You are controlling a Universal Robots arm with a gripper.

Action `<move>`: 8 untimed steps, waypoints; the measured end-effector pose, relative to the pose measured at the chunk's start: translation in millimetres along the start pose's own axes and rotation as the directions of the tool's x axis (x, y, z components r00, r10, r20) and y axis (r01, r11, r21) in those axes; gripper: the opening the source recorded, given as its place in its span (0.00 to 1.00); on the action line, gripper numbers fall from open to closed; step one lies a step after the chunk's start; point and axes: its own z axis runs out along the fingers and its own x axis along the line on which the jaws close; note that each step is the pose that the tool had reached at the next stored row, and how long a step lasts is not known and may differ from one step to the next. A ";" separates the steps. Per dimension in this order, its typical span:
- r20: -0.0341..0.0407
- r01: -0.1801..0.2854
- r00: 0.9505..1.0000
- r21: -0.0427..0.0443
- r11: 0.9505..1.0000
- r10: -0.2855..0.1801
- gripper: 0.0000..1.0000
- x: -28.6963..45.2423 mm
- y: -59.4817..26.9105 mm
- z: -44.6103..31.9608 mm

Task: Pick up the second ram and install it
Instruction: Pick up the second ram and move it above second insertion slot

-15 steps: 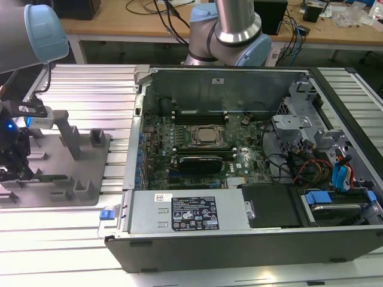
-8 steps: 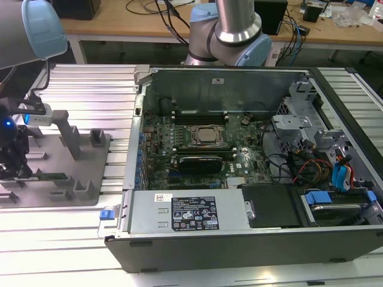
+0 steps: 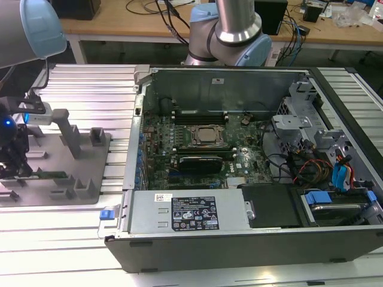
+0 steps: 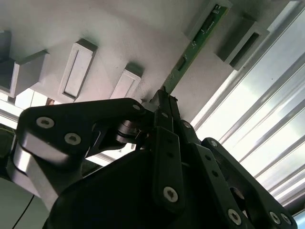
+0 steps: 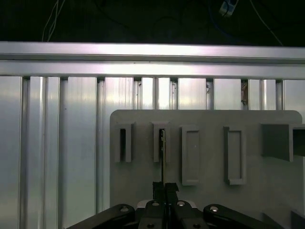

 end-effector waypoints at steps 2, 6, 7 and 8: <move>0.000 0.000 1.000 0.000 1.000 0.000 0.09 0.0 0.0 -1.0; 0.000 0.000 1.000 0.000 1.000 0.000 0.09 -0.1 0.1 -2.9; 0.000 0.000 1.000 0.000 1.000 0.000 0.09 -0.1 0.1 -3.3; 0.000 0.000 1.000 0.000 1.000 0.000 0.09 -0.1 0.1 -4.6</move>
